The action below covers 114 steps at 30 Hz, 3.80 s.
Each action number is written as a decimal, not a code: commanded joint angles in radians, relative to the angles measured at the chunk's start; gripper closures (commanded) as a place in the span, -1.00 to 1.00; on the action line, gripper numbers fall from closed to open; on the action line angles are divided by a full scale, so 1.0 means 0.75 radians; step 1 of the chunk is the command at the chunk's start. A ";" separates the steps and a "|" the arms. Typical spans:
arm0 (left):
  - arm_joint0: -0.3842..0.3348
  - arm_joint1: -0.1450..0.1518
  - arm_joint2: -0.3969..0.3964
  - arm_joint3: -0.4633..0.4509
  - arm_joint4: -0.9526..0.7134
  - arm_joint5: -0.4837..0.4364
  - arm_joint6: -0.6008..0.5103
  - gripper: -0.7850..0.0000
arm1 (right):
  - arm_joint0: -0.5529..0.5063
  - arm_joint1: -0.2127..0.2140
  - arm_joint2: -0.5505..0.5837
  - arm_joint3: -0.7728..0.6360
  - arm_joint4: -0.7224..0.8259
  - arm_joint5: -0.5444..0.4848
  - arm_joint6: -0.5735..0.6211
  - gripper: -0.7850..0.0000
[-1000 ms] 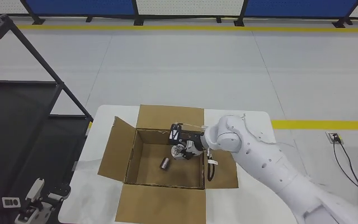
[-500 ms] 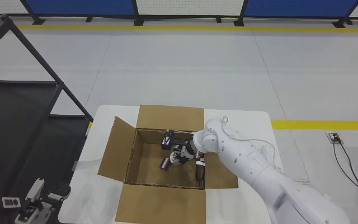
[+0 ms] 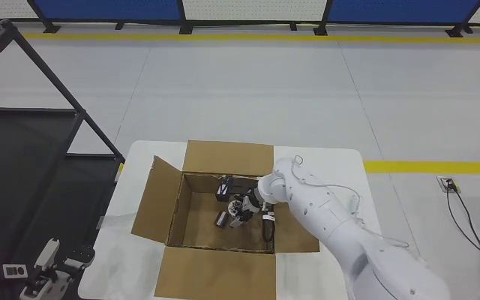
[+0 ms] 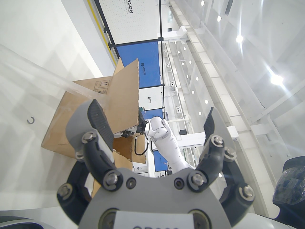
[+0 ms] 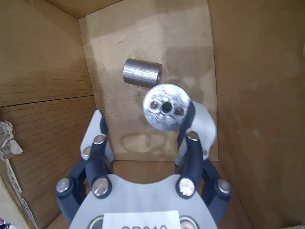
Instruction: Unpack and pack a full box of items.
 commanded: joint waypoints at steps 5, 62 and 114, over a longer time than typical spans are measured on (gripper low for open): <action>0.000 0.000 0.000 0.000 0.000 0.000 0.000 -1.00 | 0.014 -0.014 0.000 0.025 -0.058 -0.039 -0.087 -0.95; 0.000 0.000 0.000 0.000 0.000 0.000 0.000 -1.00 | -1.449 0.762 1.523 -1.704 -0.660 1.400 -0.016 -1.00; 0.000 0.000 0.000 0.000 0.000 0.000 0.000 -1.00 | -0.992 0.695 1.335 -1.037 -0.638 1.405 0.234 0.03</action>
